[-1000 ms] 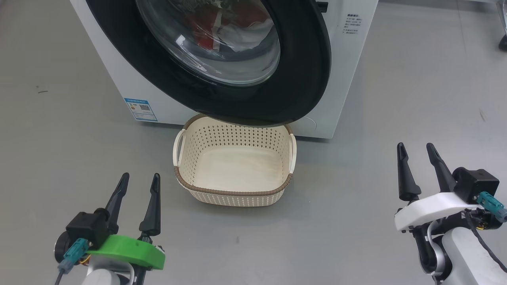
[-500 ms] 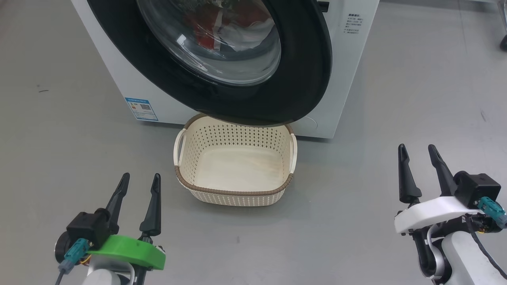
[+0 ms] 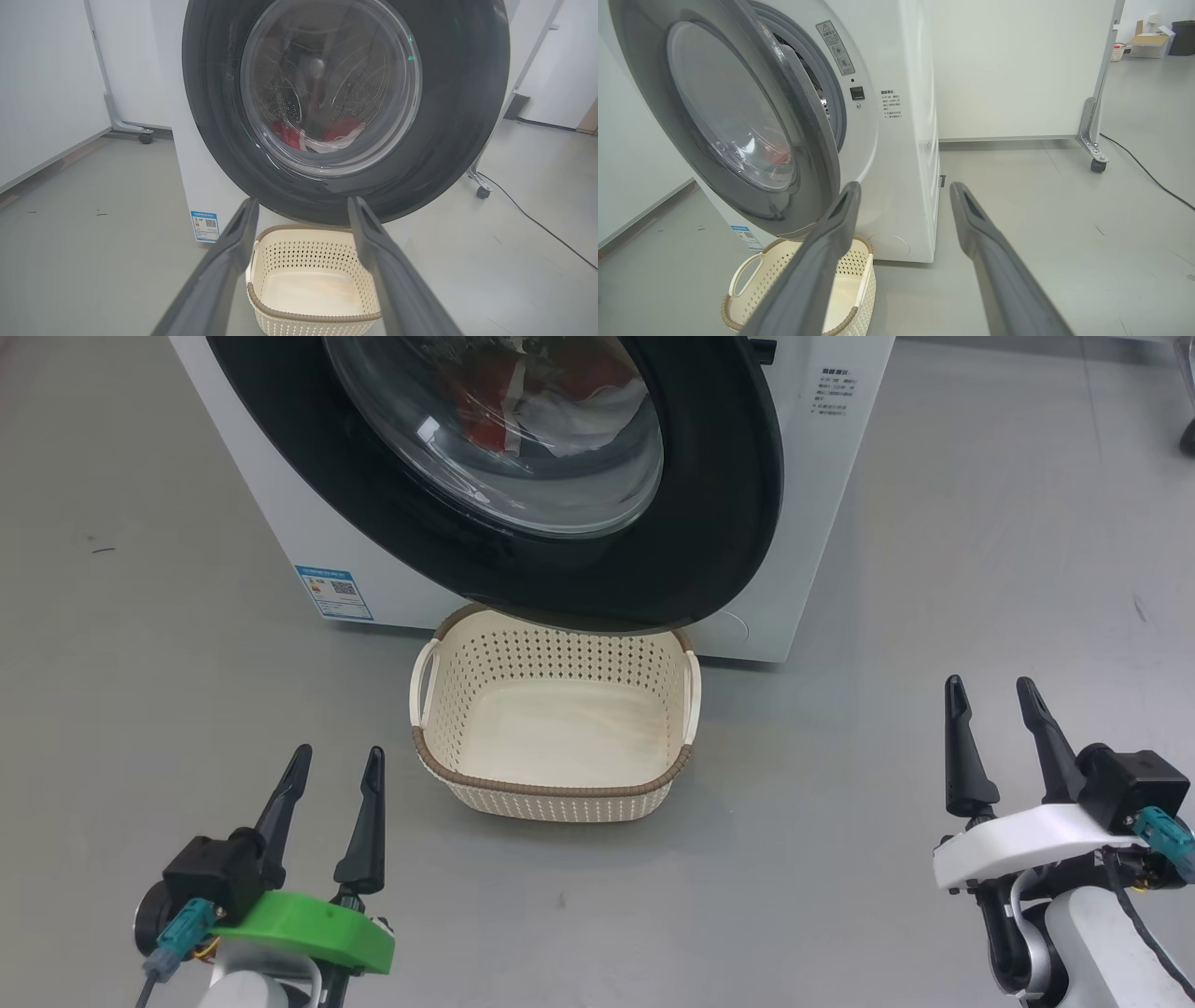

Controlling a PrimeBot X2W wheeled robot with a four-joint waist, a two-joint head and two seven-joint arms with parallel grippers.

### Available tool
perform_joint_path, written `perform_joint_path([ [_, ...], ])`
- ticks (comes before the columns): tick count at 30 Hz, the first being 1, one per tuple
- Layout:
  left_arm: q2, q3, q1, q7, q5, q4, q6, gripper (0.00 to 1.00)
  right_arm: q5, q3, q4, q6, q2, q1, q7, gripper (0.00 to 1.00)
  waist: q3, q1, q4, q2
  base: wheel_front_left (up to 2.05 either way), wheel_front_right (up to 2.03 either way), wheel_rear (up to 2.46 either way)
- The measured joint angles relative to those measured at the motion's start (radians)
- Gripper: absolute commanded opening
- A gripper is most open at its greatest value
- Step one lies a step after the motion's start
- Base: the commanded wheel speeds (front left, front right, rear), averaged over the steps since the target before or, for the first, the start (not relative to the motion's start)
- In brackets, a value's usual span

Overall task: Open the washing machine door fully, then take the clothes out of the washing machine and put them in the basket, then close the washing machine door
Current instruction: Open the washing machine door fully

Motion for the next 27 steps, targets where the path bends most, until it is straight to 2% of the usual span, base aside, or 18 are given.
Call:
perform_joint_path([
  [27,0.000,-0.008,0.000,0.000,0.000,0.000,0.000,1.00,-0.027,-0.026,-0.024,0.001,0.010,0.020,0.000,1.00,0.007,0.0000,0.004,0.0000,0.00,0.00,0.00],
])
